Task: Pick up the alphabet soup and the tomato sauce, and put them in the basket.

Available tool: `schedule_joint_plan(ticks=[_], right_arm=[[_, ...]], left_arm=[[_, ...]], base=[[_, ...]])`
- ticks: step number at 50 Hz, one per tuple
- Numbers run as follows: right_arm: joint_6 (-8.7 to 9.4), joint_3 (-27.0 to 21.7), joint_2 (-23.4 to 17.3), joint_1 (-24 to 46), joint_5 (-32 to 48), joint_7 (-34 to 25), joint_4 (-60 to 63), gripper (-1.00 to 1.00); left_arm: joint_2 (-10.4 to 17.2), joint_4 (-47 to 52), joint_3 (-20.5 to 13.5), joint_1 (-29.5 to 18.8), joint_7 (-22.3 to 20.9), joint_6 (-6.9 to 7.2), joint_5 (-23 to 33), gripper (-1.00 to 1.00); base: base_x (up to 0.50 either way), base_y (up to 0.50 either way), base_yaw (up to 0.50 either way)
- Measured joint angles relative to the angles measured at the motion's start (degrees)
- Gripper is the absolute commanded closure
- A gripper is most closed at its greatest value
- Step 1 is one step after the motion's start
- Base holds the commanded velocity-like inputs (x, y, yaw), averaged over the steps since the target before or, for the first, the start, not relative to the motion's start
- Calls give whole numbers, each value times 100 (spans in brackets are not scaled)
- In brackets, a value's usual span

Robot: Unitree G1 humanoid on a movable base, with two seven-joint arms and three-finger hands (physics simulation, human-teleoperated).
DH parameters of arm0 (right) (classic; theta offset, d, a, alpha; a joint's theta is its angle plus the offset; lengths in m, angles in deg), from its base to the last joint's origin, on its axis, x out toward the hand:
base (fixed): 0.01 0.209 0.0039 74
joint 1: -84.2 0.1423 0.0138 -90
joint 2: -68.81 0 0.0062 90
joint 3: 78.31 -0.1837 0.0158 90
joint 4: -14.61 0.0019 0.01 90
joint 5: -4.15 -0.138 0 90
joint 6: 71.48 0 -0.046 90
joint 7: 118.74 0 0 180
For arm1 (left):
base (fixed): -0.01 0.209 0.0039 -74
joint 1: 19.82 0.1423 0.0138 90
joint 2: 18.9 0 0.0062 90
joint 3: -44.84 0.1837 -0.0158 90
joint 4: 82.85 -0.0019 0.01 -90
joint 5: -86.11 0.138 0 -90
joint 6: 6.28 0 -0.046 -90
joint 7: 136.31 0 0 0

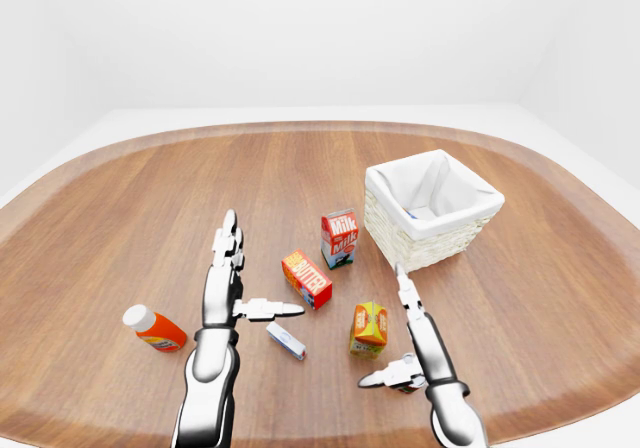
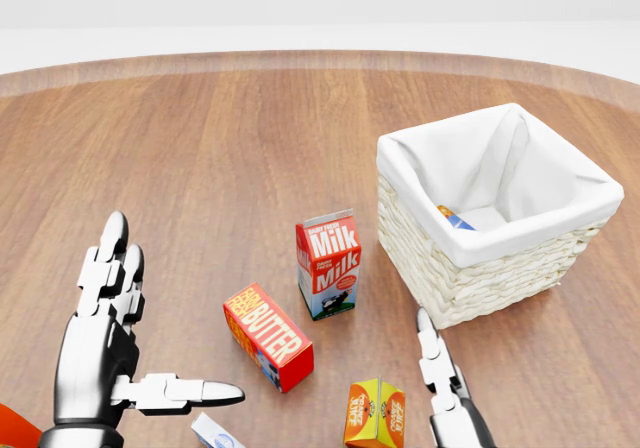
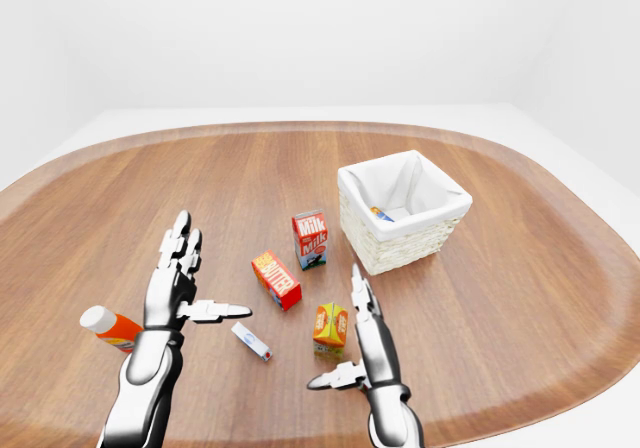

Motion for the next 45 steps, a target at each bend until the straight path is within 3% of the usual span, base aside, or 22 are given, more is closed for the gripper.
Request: schedule_joint_plan(ticks=[45], right_arm=[[0, -230, -67, -619, 72, 232, -326, -100]], left_arm=[[-3, 31, 1, 19, 9, 0, 14, -100]], base=[[0, 0, 0]])
